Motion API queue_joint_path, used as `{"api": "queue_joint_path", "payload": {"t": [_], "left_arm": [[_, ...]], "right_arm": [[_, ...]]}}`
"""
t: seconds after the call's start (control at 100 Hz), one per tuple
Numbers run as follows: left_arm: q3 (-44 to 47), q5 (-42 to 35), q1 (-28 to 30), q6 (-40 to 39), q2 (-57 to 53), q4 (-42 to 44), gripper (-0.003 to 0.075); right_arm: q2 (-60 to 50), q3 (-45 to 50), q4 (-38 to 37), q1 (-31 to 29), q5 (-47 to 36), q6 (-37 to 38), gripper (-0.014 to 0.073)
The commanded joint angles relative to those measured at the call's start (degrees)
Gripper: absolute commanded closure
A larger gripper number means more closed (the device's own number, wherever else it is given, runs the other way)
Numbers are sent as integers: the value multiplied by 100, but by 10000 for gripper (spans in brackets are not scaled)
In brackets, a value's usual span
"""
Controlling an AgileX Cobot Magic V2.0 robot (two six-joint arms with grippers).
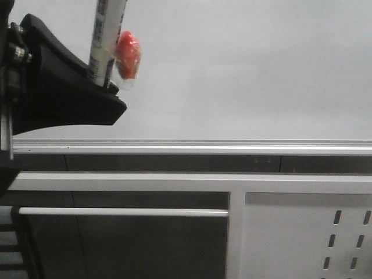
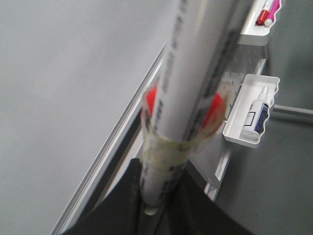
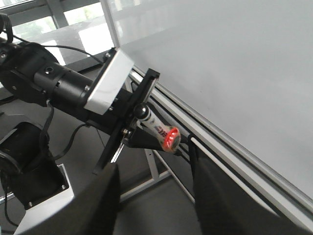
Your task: Write number 1 on whiteboard
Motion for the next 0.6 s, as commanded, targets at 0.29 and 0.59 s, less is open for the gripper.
{"api": "queue_joint_path", "payload": {"t": [0.29,0.59], "left_arm": [[-834,587,-162,-23,-103,-3,738],[-859,1155,-162,-23,-103,-35,738]], "right_arm": [[872,-601,-110,1299,-1279,-322,279],[1945,-935,-699,3791,-3660,-206,279]]}}
